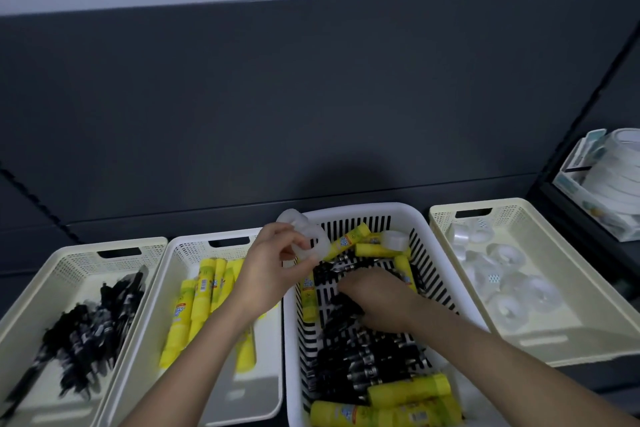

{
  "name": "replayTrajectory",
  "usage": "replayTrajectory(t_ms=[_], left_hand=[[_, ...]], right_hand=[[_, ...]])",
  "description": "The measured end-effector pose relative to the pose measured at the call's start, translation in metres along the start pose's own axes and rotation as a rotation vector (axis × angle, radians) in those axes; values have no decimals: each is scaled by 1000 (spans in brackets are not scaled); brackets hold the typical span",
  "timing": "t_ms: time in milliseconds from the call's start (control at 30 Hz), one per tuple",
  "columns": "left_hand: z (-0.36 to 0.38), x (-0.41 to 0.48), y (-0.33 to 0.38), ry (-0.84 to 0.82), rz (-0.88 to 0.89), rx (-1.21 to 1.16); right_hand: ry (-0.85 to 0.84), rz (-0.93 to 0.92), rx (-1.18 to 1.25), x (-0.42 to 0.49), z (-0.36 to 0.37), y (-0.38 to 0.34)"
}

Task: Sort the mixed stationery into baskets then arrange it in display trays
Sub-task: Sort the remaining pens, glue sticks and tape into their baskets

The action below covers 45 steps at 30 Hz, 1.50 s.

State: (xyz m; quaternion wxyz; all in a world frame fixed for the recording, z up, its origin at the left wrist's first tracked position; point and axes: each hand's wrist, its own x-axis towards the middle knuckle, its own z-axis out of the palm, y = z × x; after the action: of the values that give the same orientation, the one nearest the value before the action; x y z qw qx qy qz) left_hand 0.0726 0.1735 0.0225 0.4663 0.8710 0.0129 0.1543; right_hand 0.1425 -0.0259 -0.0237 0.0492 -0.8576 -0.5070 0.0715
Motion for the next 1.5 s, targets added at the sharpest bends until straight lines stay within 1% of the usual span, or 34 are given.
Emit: replayTrajectory(t_ms=[67,200,267,333,400,467,533,700,833,1000,1133,1300,1367,1500], left_hand=[[-2,1,3,25,-3,-10],[4,7,7,18,26,6],[14,9,9,-18,48,18],[26,11,12,-72,84,25],[40,14,16,-141,128,35],[54,17,24,-206,168,33],[71,22,36,-262,208,36],[125,39,73,-412,306,101],[169,50,94,-506,381,159],[211,60,108,-614,371,236],[221,59,104,-596,356,266],[198,52,95,-472,341,237],[181,49,91,-435,318,267],[151,43,81,-432,236,344]], right_hand=[[178,78,241,-10,-7,4],[576,429,757,-25,-28,10],[741,562,946,-29,-40,14],[862,628,1125,-33,-53,17],[998,646,1295,-40,-68,21],[1110,648,1389,-53,-87,28],[1171,665,1467,-70,-104,39],[1208,789,1530,-111,-119,63],[1254,823,1478,-142,-117,76],[1189,838,1456,-166,-111,88],[1158,879,1466,-173,-103,94],[1073,826,1527,-163,-98,99],[1018,799,1586,-151,-98,97],[855,751,1745,-122,-94,85]])
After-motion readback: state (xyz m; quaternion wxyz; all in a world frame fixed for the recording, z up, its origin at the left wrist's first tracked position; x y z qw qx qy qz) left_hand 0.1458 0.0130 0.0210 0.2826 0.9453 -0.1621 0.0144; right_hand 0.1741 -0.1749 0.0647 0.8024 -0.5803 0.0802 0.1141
